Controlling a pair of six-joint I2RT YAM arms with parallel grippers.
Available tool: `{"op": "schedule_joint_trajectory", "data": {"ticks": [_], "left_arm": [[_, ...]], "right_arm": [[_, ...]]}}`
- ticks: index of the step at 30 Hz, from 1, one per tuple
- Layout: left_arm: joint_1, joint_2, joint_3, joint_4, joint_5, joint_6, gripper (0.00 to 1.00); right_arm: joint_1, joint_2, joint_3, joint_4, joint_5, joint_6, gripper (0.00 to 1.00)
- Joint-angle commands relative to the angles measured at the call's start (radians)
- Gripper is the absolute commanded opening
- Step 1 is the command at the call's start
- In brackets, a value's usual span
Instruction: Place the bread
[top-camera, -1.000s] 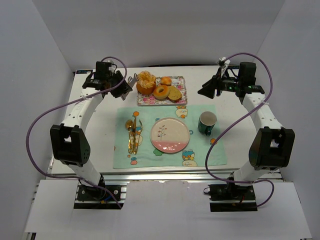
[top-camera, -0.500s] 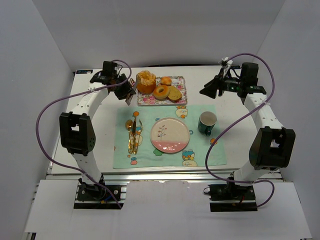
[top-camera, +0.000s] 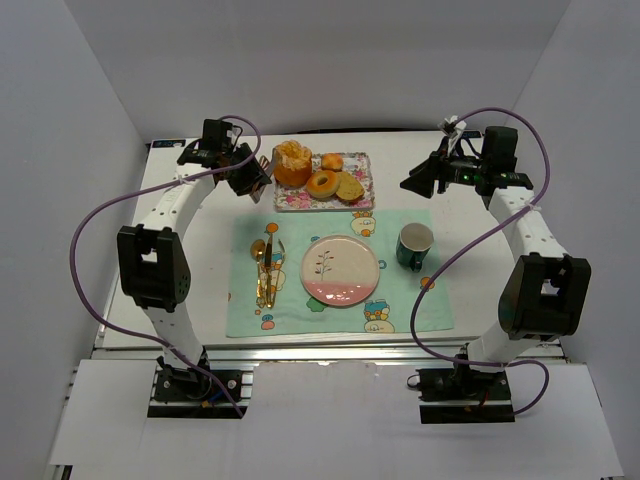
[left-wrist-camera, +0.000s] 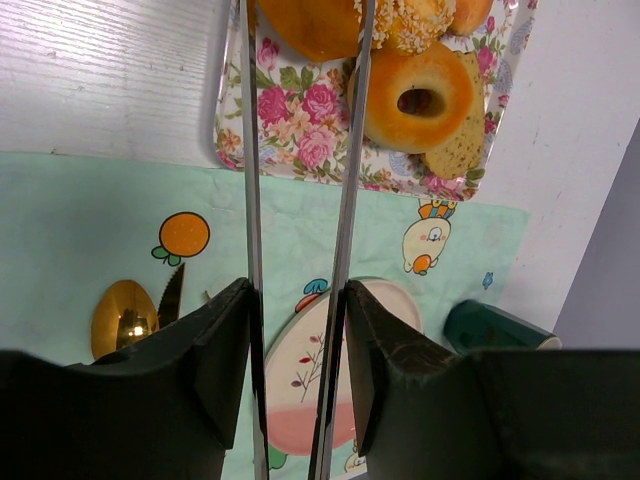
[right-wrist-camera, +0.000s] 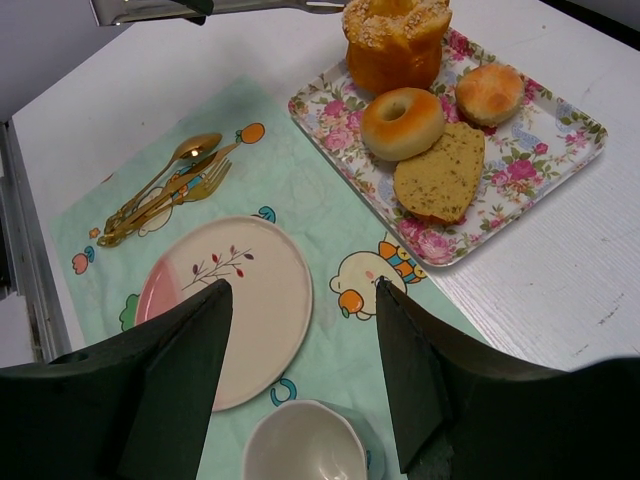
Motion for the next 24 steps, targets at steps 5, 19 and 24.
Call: {"op": "schedule_joint_trajectory", "data": {"ticks": [5,19,24], "left_arm": [[0.000,-0.071,0.042,0.002,0.000,-0.011,0.51],[0.028,-0.123,0.042,-0.003,-0.001,-0.022,0.50],[0.030,-0.118,0.028,0.008,0.012,-0.024,0.50]], "right_arm": [[-0.003,-0.034,0.001,0.035,-0.031,0.010,0.64],[-0.003,-0.029,0.007,0.038,-0.044,0.021,0.64],[-0.003,-0.024,0.013,0.039,-0.044,0.022,0.64]]}}
